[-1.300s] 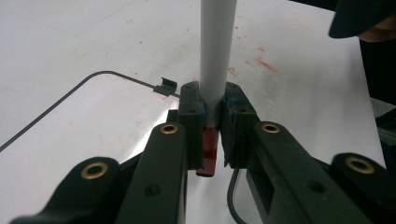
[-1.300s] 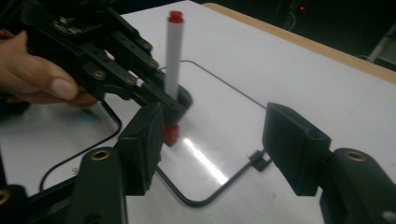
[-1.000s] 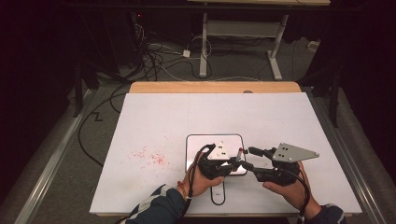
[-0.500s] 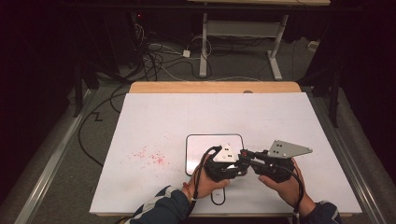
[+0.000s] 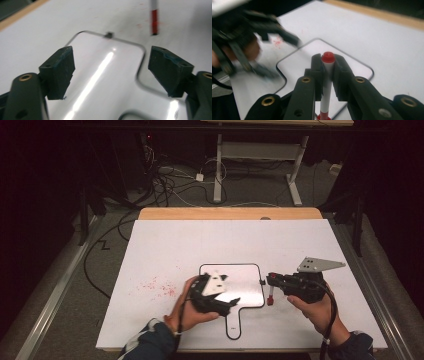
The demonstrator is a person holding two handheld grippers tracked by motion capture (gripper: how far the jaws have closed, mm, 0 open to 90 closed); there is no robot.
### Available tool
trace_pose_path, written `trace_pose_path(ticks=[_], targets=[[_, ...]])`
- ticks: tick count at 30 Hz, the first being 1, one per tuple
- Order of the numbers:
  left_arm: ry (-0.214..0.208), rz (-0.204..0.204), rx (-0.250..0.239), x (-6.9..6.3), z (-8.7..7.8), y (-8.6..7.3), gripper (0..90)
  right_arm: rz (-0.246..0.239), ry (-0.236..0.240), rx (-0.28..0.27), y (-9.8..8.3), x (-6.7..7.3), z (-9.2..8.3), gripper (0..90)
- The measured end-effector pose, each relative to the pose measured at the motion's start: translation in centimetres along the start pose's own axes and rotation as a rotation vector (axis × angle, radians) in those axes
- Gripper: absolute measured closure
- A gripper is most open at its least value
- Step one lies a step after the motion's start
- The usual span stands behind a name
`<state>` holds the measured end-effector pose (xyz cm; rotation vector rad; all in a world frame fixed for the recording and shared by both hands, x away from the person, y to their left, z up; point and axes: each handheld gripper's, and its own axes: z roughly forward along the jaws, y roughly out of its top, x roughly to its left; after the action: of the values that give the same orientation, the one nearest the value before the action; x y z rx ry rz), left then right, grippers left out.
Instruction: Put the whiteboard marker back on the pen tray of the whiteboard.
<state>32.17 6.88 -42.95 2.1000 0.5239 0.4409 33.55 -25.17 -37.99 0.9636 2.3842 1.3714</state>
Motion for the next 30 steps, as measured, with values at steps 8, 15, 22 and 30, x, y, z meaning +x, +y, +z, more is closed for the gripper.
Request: trace_pose_path(ticks=[8,15,22,30], targets=[[0.188,-0.134,0.025,3.0,-6.7,-7.1,18.0,0.143,0.026,0.107,-0.3,-2.7,3.3,80.3],[0.208,-0.188,0.085,2.8,-7.4,-9.8,18.3,0.238,0.028,0.115,-1.1,-5.1,6.5,79.1],[0.189,-0.139,0.137,2.1,-5.9,-9.4,18.3,0.295,-0.013,0.143,-2.3,-6.5,9.1,74.7],[0.185,-0.129,0.153,2.0,-5.5,-9.3,18.3,0.256,-0.117,0.134,-3.1,-7.4,9.8,70.0]])
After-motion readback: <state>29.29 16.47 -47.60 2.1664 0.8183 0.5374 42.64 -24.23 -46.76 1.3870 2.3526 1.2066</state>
